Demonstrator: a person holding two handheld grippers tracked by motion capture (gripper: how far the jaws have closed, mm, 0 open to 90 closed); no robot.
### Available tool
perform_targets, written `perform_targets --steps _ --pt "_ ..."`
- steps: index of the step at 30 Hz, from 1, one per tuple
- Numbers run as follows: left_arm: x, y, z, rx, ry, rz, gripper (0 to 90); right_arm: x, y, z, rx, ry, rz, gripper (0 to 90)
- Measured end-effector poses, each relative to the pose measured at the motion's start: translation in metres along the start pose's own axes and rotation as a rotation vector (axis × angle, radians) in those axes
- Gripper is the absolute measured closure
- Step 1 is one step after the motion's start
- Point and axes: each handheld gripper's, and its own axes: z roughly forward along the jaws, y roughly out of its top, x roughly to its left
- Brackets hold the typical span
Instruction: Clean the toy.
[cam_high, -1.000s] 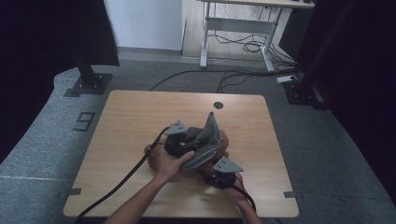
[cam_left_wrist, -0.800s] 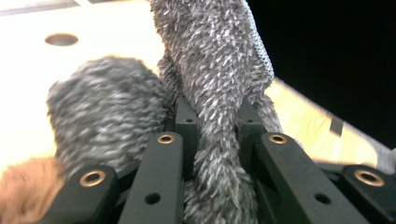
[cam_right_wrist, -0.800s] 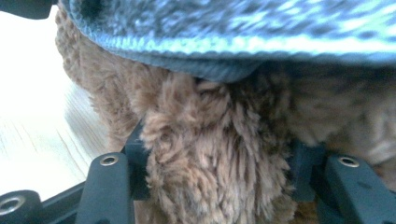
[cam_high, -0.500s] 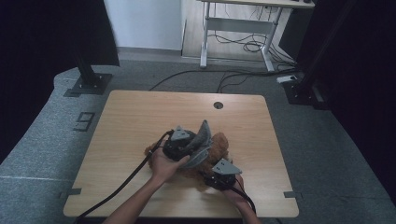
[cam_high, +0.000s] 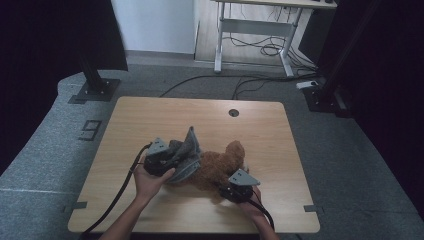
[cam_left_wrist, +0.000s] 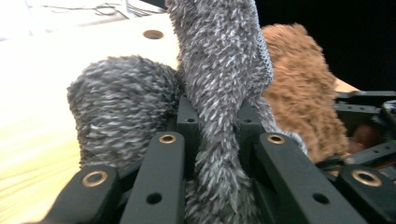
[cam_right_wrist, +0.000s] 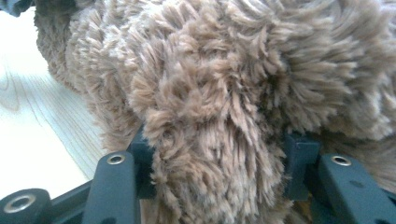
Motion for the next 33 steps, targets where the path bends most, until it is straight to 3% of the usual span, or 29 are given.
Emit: perform_targets --steps 4,7,10,13,15,17,19,22,30,33 --pt "0.021 -0.012 -0.007 0.013 0.041 -0.044 77.7 -0.003 -0.001 0.000 -0.002 0.005 0.010 45.9" --pt "0.037 -0.026 -0.008 0.020 0.022 -0.113 77.7 -0.003 -0.001 0.000 -0.002 0.004 0.007 45.8" --pt "0.049 -0.035 -0.014 0.029 0.069 -0.138 77.9 -0.002 -0.001 0.000 0.001 0.000 0.001 45.8" --pt "0.063 -0.046 -0.015 0.055 0.084 -0.179 77.9 -0.003 -0.002 0.000 0.002 0.003 0.012 45.9" --pt "0.072 -0.055 -0.015 0.062 0.063 -0.221 77.8 -0.004 -0.002 0.000 0.003 0.004 0.018 46.0" --pt "0.072 -0.054 -0.017 0.048 0.051 -0.232 77.9 -0.004 -0.002 0.001 0.002 0.001 0.016 46.0" --pt "0.065 -0.046 -0.021 0.016 0.039 -0.213 78.0 -0.004 -0.002 0.001 0.003 -0.001 0.016 46.1" --pt "0.045 -0.023 -0.021 -0.026 -0.025 -0.176 77.9 -0.005 -0.002 0.000 0.005 -0.002 0.022 46.1" --pt "-0.014 0.023 0.005 -0.081 -0.223 -0.088 77.8 -0.006 -0.003 0.000 0.004 0.003 0.027 46.0" --pt "-0.039 0.039 0.016 -0.086 -0.250 -0.037 77.6 -0.006 -0.003 0.000 0.005 0.005 0.024 46.0"
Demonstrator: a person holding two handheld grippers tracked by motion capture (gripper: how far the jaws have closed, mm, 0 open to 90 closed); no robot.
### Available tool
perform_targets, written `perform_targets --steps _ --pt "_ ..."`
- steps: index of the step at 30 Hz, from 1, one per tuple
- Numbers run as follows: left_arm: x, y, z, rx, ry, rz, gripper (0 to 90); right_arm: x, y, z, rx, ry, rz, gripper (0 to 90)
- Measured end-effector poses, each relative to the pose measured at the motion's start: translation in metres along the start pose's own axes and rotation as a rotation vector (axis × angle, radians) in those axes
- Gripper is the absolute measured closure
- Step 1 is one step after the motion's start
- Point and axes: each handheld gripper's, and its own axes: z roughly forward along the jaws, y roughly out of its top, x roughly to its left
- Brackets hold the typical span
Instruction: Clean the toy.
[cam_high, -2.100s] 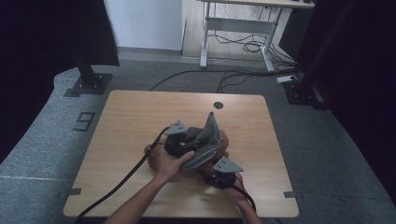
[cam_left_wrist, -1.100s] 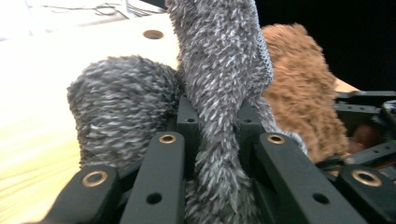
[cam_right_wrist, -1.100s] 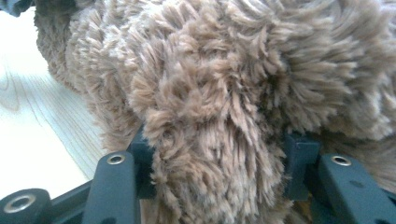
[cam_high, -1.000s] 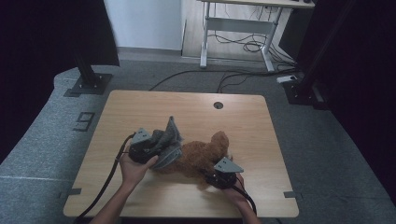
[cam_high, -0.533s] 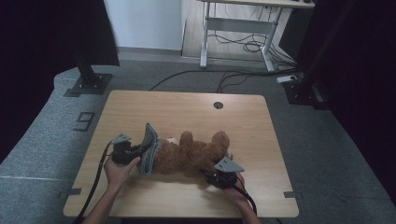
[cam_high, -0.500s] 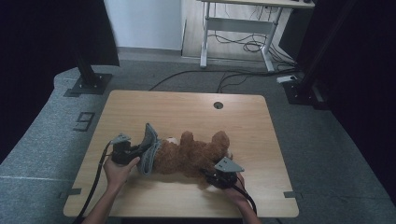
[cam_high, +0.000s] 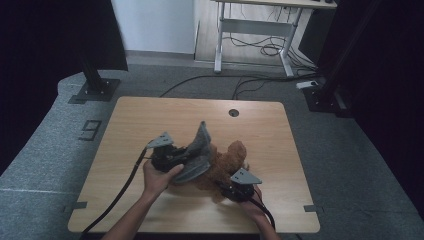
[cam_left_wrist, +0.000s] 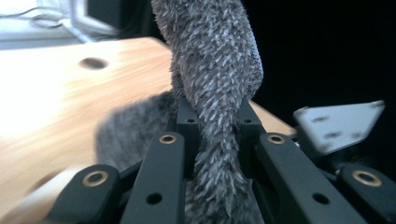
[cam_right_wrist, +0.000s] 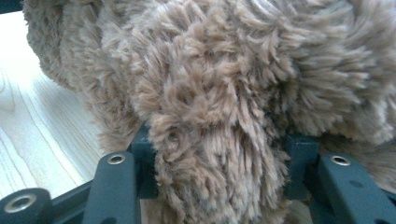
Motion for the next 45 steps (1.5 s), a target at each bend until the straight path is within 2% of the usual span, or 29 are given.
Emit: perform_targets --steps 2,4,6,9,10,11,13,16,20,21,27,33,39,45 --pt "-0.008 0.005 0.013 0.016 -0.021 0.007 77.6 0.000 0.000 0.000 0.001 -0.001 -0.002 46.0" --pt "-0.016 0.009 0.032 0.041 -0.024 0.022 77.5 0.001 0.001 0.000 0.002 -0.004 -0.001 46.0" --pt "-0.020 0.008 0.049 0.068 -0.029 0.014 77.0 0.001 0.001 0.000 0.002 -0.005 -0.002 46.0" --pt "-0.019 -0.001 0.071 0.144 0.041 0.042 76.6 0.001 0.000 0.001 -0.001 -0.007 -0.001 46.0" --pt "-0.015 -0.005 0.075 0.160 0.051 0.038 76.7 0.001 0.000 0.001 -0.002 -0.006 0.001 45.9" --pt "-0.013 -0.007 0.077 0.169 0.053 0.033 76.9 0.001 0.000 0.001 -0.003 -0.007 0.004 45.9" --pt "-0.010 -0.010 0.077 0.176 0.091 0.057 77.2 0.002 0.000 0.002 -0.002 -0.007 0.007 45.9" --pt "-0.004 -0.010 0.067 0.191 0.136 0.083 77.4 0.002 0.000 0.001 0.000 -0.008 -0.003 45.9" --pt "0.011 -0.016 0.051 0.187 0.164 0.060 77.2 0.003 0.000 0.001 -0.001 -0.010 -0.019 45.9" --pt "0.016 -0.019 0.044 0.177 0.169 0.045 77.2 0.003 0.000 0.001 0.000 -0.011 -0.021 45.9" --pt "0.033 -0.027 0.004 0.115 0.216 0.025 77.1 0.003 0.000 0.001 0.010 -0.016 -0.017 46.0" --pt "0.041 -0.044 -0.030 0.080 0.236 -0.004 76.7 0.003 0.000 0.002 0.011 -0.022 -0.004 46.0" --pt "0.052 -0.062 -0.050 0.077 0.242 -0.045 76.6 0.002 0.000 0.002 0.011 -0.023 -0.002 45.9" --pt "0.064 -0.069 -0.061 0.083 0.271 -0.073 76.5 0.001 0.000 0.002 0.014 -0.038 0.002 46.0"
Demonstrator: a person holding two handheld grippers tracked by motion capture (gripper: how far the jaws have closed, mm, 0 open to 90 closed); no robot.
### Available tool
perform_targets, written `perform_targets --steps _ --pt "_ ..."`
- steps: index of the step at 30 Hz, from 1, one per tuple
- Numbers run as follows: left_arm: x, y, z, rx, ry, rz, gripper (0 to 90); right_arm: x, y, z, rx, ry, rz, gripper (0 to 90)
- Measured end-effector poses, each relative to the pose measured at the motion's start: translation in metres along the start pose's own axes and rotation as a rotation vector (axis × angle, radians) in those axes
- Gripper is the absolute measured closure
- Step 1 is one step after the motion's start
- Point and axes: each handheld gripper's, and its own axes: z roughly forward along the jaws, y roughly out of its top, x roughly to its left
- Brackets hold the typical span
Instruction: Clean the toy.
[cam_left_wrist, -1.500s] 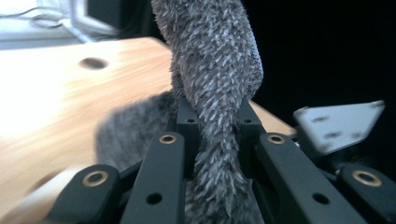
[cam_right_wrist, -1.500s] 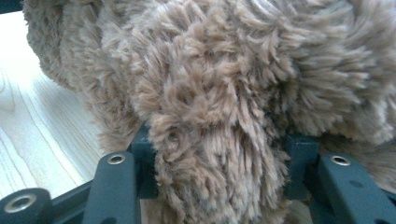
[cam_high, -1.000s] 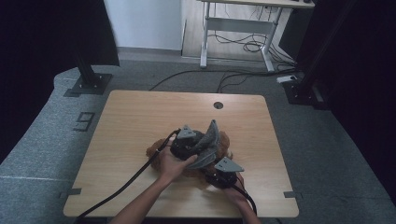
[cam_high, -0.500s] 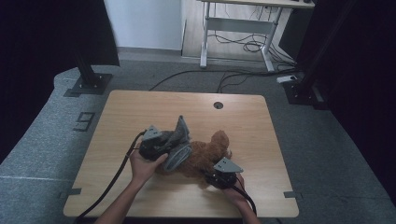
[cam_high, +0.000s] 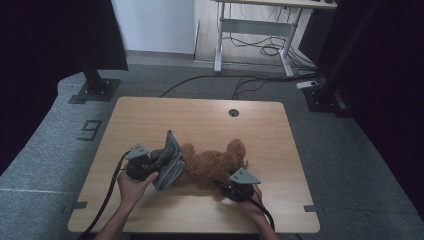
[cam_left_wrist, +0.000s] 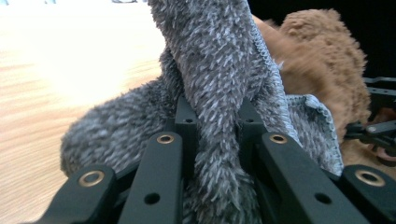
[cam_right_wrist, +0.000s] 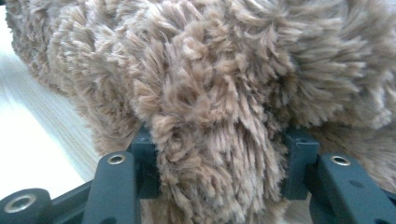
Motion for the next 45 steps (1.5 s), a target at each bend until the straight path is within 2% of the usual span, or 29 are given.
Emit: perform_targets --steps 5,8,10,12,14,18,20,23,25,27,31,34,37,39,41,45 --pt "0.014 -0.007 0.003 0.017 0.025 -0.036 76.4 -0.004 0.000 0.001 0.003 -0.017 -0.001 46.3" --pt "0.026 -0.014 0.007 0.046 0.043 -0.065 76.4 -0.006 0.000 0.002 0.007 -0.039 -0.001 46.7" --pt "0.032 -0.020 0.011 0.055 0.030 -0.096 76.4 -0.009 0.000 0.003 0.007 -0.040 0.007 46.9" --pt "0.033 -0.021 0.009 0.042 0.014 -0.116 76.5 -0.010 0.000 0.004 0.007 -0.042 0.010 47.1" --pt "0.029 -0.017 0.007 0.022 0.006 -0.108 76.8 -0.009 0.001 0.004 0.006 -0.047 0.011 47.5" --pt "0.007 0.003 0.000 -0.052 -0.034 -0.042 77.0 -0.011 0.000 0.004 0.009 -0.046 0.019 47.7" --pt "-0.004 0.014 0.002 -0.078 -0.069 -0.017 77.0 -0.012 0.000 0.004 0.007 -0.041 0.025 47.7" --pt "-0.021 0.029 0.019 -0.060 -0.072 0.031 76.8 -0.010 0.002 0.006 0.005 -0.048 0.021 47.9" --pt "-0.025 0.034 0.034 -0.028 -0.058 0.041 76.6 -0.010 0.003 0.007 0.004 -0.054 0.023 48.0" --pt "-0.022 0.037 0.046 -0.014 -0.055 0.024 76.6 -0.011 0.003 0.010 0.002 -0.061 0.027 48.1" --pt "-0.012 0.042 0.059 -0.026 -0.041 0.000 76.7 -0.016 0.009 0.019 0.012 -0.096 0.031 48.6" --pt "-0.005 0.045 0.065 -0.022 -0.017 0.017 76.9 -0.021 0.015 0.030 0.012 -0.119 0.036 49.1" --pt "0.004 0.049 0.071 -0.022 -0.008 0.002 77.0 -0.026 0.020 0.041 0.013 -0.133 0.033 49.2" --pt "0.007 0.050 0.073 -0.018 -0.011 -0.009 77.2 -0.030 0.023 0.047 0.013 -0.135 0.039 49.2" --pt "0.007 0.047 0.073 -0.008 -0.017 -0.003 77.4 -0.031 0.023 0.048 0.006 -0.130 0.038 48.9" --pt "0.004 0.036 0.065 0.003 -0.061 0.005 77.6 -0.029 0.015 0.037 -0.004 -0.081 0.030 43.1"
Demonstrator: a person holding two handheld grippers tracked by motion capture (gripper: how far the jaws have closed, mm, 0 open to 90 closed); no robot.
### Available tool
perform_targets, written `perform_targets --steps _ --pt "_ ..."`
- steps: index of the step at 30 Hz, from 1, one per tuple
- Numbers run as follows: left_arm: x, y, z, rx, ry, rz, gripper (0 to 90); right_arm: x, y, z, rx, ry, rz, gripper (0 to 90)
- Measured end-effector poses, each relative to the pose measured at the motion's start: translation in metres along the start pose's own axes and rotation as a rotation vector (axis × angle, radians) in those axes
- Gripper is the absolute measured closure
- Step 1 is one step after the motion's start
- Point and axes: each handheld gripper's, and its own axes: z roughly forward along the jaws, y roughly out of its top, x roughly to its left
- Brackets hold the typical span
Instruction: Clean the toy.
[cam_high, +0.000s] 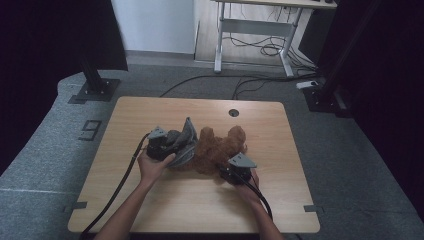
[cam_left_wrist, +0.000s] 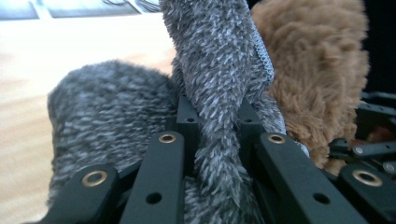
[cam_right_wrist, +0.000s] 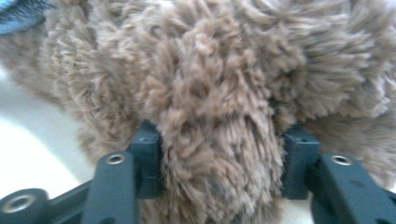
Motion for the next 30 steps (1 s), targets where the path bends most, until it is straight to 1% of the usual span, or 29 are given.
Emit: perform_targets --steps 2,4,5,7,9,11,12,14,16,18,20,22,23,25,27,30 --pt "-0.003 -0.013 -0.007 -0.018 -0.018 -0.010 77.8 0.001 -0.005 -0.010 0.001 0.040 0.006 36.1" --pt "-0.008 -0.023 -0.012 -0.024 -0.020 0.003 78.0 0.003 -0.009 -0.020 0.011 0.060 0.005 30.0" --pt "-0.010 -0.027 -0.016 -0.032 -0.018 0.009 78.1 0.004 -0.011 -0.025 0.012 0.071 0.007 29.0" --pt "-0.014 -0.034 -0.023 -0.038 -0.025 0.013 78.1 0.002 -0.014 -0.040 -0.008 0.096 0.031 26.5" --pt "-0.017 -0.040 -0.026 -0.040 -0.032 0.018 78.1 -0.002 -0.012 -0.056 -0.032 0.099 0.055 24.2" --pt "-0.019 -0.043 -0.028 -0.043 -0.034 0.024 78.1 -0.007 -0.005 -0.072 -0.067 0.103 0.079 21.8" --pt "-0.021 -0.045 -0.029 -0.043 -0.034 0.028 78.1 -0.009 -0.001 -0.077 -0.079 0.103 0.084 20.6" --pt "-0.023 -0.047 -0.030 -0.043 -0.034 0.035 78.1 -0.014 0.014 -0.089 -0.107 0.096 0.083 17.3" --pt "-0.024 -0.048 -0.031 -0.044 -0.037 0.035 78.1 -0.019 0.033 -0.094 -0.125 0.075 0.082 14.1" --pt "-0.025 -0.049 -0.032 -0.046 -0.041 0.031 78.1 -0.024 0.048 -0.093 -0.132 0.073 0.074 13.9" --pt "-0.025 -0.050 -0.032 -0.047 -0.041 0.029 78.1 -0.029 0.058 -0.087 -0.123 0.077 0.074 13.9" --pt "-0.026 -0.051 -0.033 -0.047 -0.042 0.030 78.1 -0.031 0.065 -0.077 -0.099 0.097 0.075 13.9" --pt "-0.026 -0.051 -0.033 -0.046 -0.044 0.031 78.0 -0.031 0.067 -0.071 -0.074 0.111 0.066 13.8" --pt "-0.026 -0.052 -0.034 -0.041 -0.048 0.034 78.0 -0.029 0.064 -0.064 -0.042 0.125 0.064 13.8" --pt "-0.027 -0.053 -0.036 -0.036 -0.050 0.036 78.0 -0.028 0.056 -0.061 -0.024 0.137 0.074 16.6" --pt "-0.028 -0.056 -0.038 -0.034 -0.056 0.037 78.0 -0.026 0.040 -0.065 -0.015 0.138 0.078 21.7"
